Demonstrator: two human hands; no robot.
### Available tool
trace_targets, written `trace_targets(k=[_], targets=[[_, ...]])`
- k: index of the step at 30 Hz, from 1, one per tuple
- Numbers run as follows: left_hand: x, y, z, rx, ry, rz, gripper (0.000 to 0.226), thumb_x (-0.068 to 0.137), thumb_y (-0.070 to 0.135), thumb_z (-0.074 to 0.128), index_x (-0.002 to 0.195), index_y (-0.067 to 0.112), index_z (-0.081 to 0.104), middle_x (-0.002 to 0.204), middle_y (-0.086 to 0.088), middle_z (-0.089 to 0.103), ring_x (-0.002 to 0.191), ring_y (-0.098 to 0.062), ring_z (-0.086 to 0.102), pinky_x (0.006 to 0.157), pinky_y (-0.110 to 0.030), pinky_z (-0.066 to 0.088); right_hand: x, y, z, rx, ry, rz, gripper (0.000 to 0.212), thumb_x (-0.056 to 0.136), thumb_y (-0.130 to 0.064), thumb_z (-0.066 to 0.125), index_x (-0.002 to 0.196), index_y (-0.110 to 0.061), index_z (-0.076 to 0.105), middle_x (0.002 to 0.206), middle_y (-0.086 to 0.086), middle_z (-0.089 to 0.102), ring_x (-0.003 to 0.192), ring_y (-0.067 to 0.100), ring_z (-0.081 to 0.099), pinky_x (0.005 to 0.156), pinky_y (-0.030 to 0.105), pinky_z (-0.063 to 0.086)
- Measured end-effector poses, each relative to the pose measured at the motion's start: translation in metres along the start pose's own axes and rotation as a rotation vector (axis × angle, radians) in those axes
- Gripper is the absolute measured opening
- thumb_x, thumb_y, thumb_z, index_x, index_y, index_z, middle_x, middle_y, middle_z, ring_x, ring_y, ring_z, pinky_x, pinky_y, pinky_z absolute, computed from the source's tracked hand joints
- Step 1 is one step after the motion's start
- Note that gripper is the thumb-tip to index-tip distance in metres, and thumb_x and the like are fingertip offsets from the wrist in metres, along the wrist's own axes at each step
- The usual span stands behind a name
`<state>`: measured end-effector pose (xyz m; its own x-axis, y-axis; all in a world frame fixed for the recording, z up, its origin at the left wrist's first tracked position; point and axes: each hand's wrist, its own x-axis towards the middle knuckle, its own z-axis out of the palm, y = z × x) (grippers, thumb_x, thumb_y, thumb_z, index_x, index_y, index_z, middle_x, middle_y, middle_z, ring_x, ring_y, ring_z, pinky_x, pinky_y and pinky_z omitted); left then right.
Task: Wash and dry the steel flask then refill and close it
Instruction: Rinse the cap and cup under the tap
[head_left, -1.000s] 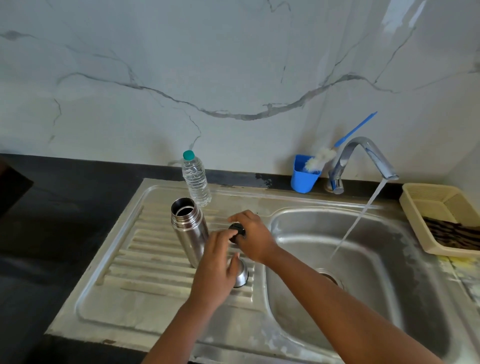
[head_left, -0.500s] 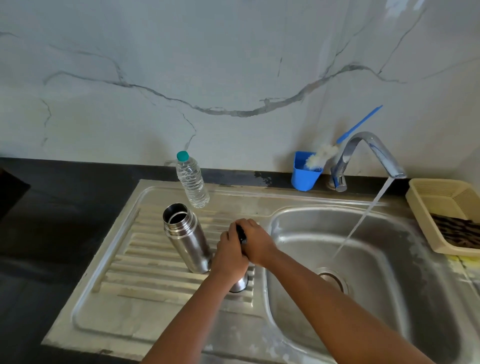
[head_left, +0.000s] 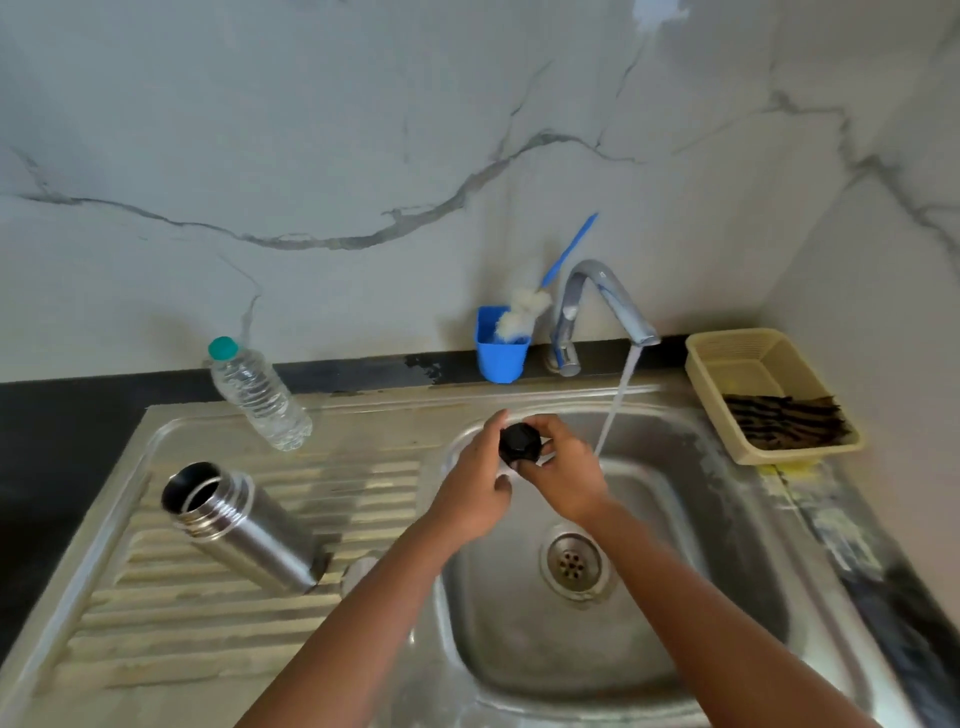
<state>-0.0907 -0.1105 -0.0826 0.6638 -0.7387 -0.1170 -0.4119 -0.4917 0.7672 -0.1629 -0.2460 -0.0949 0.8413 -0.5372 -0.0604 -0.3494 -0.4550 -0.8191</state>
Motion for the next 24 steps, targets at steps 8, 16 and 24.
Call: trace_targets(k=[8,16,24], targets=[[0.058,0.062,0.052,-0.122,-0.141,0.076,0.067,0.09,0.001,0.055,0.148,0.028,0.033,0.146,-0.001,0.047,0.132,-0.016,0.049,0.111,-0.042,0.042,0.007,0.043,-0.078,0.146,0.183,0.208,0.048,0.08,-0.019,0.079,0.122,-0.023,0.056,0.099,-0.008,0.065,0.095,0.013,0.064,0.08,0.021,0.045],[0.078,0.089,0.075,-0.446,-0.079,-0.027,0.051,0.085,0.007,0.073,0.127,0.025,0.052,0.114,0.009,0.063,0.101,-0.005,0.063,0.087,-0.021,0.052,0.026,0.053,-0.102,0.249,0.24,0.208,0.044,0.065,-0.046,0.081,0.103,-0.034,0.063,0.106,-0.002,0.067,0.096,0.014,0.066,0.086,0.041,0.058],[0.091,0.094,0.08,-1.081,-0.034,-0.345,0.02,0.102,0.023,0.05,0.115,0.01,0.058,0.107,-0.018,0.069,0.091,-0.023,0.069,0.081,-0.035,0.058,0.033,0.041,-0.123,0.042,0.157,-0.02,0.056,0.064,-0.007,0.087,0.108,-0.032,0.063,0.105,-0.016,0.052,0.092,-0.01,0.052,0.074,-0.002,0.038]])
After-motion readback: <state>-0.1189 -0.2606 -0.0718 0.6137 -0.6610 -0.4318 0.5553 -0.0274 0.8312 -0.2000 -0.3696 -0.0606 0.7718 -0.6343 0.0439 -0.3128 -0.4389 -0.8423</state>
